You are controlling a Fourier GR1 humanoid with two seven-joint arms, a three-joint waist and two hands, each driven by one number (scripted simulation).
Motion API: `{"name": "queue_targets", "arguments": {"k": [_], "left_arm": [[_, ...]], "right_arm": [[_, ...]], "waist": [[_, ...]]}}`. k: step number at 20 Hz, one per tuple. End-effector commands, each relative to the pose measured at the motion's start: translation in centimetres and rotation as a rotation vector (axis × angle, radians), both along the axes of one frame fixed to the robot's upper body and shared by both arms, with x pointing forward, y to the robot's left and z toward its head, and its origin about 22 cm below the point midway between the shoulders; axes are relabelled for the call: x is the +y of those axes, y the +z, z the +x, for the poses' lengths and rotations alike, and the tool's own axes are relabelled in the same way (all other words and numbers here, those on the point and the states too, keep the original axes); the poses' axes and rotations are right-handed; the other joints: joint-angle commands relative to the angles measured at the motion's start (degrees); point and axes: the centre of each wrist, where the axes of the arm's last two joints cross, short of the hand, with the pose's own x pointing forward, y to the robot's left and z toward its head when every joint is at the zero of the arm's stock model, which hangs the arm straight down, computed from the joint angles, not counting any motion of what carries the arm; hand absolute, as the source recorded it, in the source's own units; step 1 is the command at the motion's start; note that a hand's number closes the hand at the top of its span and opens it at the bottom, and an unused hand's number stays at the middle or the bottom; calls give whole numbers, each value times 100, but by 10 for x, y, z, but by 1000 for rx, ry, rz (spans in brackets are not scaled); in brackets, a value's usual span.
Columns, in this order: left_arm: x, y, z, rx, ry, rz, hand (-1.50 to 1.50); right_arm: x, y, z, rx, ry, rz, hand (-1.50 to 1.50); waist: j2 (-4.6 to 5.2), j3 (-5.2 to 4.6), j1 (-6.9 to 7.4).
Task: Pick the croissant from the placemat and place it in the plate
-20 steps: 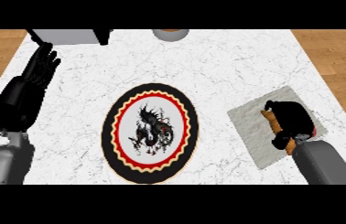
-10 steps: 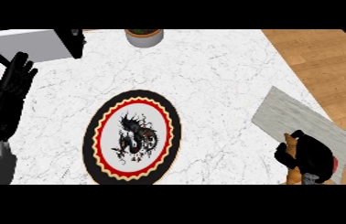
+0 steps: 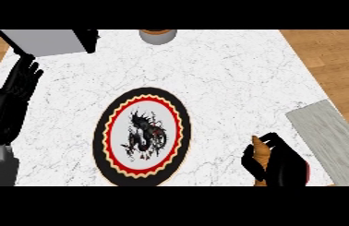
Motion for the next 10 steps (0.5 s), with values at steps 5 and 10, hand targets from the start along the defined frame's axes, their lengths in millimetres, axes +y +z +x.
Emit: {"name": "queue_targets", "arguments": {"k": [5, 10], "left_arm": [[-16, 9, 3, -37, -92, -13, 0], [-32, 7, 14, -51, -132, -14, 0]], "right_arm": [[76, 75, -50, -258, 44, 102, 150], [116, 104, -79, -285, 69, 79, 150]], "waist": [[167, 39, 522], [288, 42, 712]]}}
